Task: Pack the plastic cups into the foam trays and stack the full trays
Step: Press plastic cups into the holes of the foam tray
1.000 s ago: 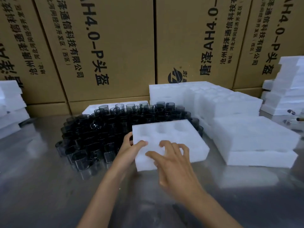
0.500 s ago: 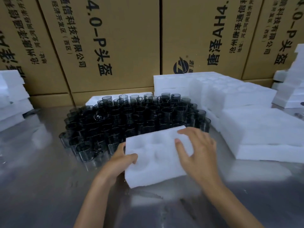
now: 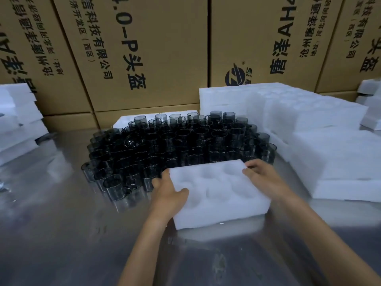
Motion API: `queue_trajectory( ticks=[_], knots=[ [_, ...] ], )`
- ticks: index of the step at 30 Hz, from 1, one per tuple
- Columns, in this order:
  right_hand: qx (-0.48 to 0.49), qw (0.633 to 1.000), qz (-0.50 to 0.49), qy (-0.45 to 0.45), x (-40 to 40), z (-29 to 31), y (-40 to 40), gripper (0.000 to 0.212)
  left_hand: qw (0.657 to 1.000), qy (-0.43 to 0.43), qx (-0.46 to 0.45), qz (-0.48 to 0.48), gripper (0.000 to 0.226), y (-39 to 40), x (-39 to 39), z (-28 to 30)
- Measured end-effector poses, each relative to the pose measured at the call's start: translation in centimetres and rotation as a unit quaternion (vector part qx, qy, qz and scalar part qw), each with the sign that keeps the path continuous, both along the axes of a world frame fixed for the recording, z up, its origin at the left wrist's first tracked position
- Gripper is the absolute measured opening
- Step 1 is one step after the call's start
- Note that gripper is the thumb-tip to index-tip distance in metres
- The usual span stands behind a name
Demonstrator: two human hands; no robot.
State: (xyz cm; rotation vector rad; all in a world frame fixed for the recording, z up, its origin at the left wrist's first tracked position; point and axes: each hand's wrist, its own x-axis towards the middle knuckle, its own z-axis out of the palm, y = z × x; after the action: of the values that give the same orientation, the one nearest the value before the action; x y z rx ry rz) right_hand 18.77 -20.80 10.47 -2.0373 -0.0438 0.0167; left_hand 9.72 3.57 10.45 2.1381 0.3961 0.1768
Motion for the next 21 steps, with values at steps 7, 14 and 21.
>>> queue_trajectory(
  ticks=[7,14,21],
  knots=[
    [-0.085,0.981,-0.117,-0.127,1.4,0.5,-1.0,0.014,0.996,0.053,0.049,-0.053,0.068,1.2,0.5,1.3],
    [0.057,0.998,-0.036,-0.003,2.5,-2.2,-3.7,0.022,0.989,0.085,0.066,-0.103,0.063,1.8,1.4,2.8],
    [0.034,0.963,-0.137,-0.229,0.6,0.4,-3.7,0.025,0.982,0.106,0.094,-0.126,0.064,2.4,2.3,3.6]
  ],
)
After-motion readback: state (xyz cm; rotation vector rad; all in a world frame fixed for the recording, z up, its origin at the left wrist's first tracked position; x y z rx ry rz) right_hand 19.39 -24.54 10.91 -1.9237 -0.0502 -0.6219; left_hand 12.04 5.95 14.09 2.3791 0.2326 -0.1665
